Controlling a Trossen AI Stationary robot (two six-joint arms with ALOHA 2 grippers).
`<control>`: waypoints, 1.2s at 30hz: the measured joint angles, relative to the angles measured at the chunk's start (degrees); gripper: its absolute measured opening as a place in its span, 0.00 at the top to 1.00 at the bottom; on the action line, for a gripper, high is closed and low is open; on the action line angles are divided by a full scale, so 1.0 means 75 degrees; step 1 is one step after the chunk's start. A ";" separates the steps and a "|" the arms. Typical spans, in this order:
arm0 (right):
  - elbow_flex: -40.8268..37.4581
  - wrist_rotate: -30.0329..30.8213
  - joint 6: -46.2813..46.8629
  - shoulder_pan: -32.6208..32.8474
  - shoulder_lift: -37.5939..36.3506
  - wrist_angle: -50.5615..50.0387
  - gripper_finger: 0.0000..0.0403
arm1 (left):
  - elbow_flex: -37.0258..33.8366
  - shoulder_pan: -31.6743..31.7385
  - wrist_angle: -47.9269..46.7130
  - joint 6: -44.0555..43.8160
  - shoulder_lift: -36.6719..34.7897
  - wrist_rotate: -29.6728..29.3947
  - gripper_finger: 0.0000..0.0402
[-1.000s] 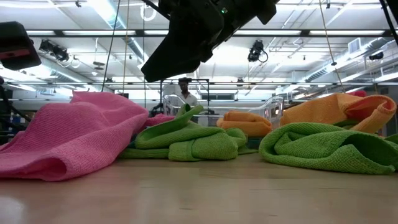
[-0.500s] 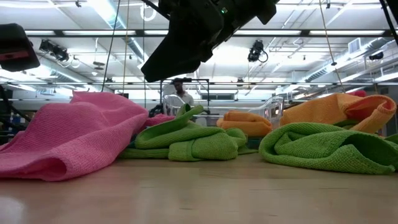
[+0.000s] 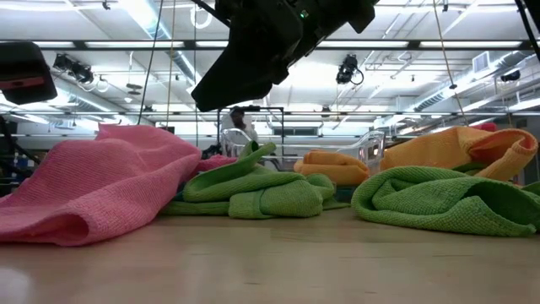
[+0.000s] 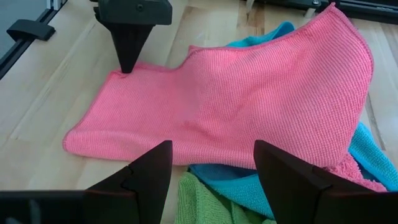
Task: Fold microfiber towels
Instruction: Fold the bottom pink microfiber cloth
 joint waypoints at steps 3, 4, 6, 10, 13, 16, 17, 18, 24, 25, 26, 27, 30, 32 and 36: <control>0.0000 0.0000 0.0002 0.0000 0.0000 0.0000 0.42 | 0.0000 0.0001 0.0121 -0.0225 0.0000 0.0001 0.97; 0.0000 0.0000 0.0003 0.0000 0.0000 0.0000 0.42 | 0.0000 0.0001 0.0183 -0.0287 0.0000 0.0002 0.97; 0.0000 0.0000 0.0003 0.0000 0.0000 0.0000 0.42 | 0.0000 0.0001 0.0284 -0.0387 0.0000 -0.0010 0.96; 0.0000 0.0000 0.0003 0.0021 0.0000 0.0000 0.42 | 0.0003 0.0000 0.0441 -0.0619 -0.0042 -0.0010 0.97; 0.0000 -0.0003 0.0000 0.0112 0.0000 0.0000 0.42 | 0.0018 -0.0002 0.0463 -0.0962 -0.0168 -0.0013 0.98; 0.0000 -0.0029 -0.0078 0.0242 0.0000 0.0000 0.42 | 0.0140 -0.0002 0.0462 -0.1273 -0.0313 -0.0152 0.96; 0.0000 -0.0029 -0.0142 0.0289 0.0000 0.0000 0.42 | 0.0199 0.0003 0.0467 -0.1392 -0.0370 -0.0203 0.96; 0.0000 -0.0029 -0.0200 0.0341 0.0000 0.0000 0.42 | 0.0266 0.0029 0.0468 -0.1528 -0.0406 -0.0238 0.97; 0.0000 -0.0030 -0.0266 0.0634 0.0000 0.0099 0.42 | 0.0615 0.0375 0.0412 -0.2861 -0.0455 -0.0255 0.98; -0.0003 -0.0029 -0.0265 0.0686 0.0000 0.0127 0.42 | 0.0634 0.0436 0.0391 -0.3104 -0.0455 -0.0244 0.97; -0.0003 -0.0029 -0.0261 0.0749 0.0000 0.0150 0.42 | 0.0647 0.0486 0.0382 -0.3354 -0.0455 -0.0246 0.96; 0.0000 -0.0029 -0.0243 0.0814 0.0000 0.0162 0.42 | 0.0673 0.0528 0.0376 -0.3580 -0.0455 -0.0241 0.95; -0.0003 0.0056 -0.0213 0.1033 0.0000 0.0173 0.42 | 0.0697 0.0595 0.0431 -0.4192 -0.0458 -0.0243 0.96; -0.0001 0.0209 -0.0211 0.1177 0.0000 0.0149 0.42 | 0.0697 0.0637 0.0421 -0.4519 -0.0458 -0.0237 0.98; 0.0000 0.0548 -0.0224 0.1370 0.0000 0.0149 0.42 | 0.0697 0.0742 0.0465 -0.5162 -0.0458 -0.0237 0.97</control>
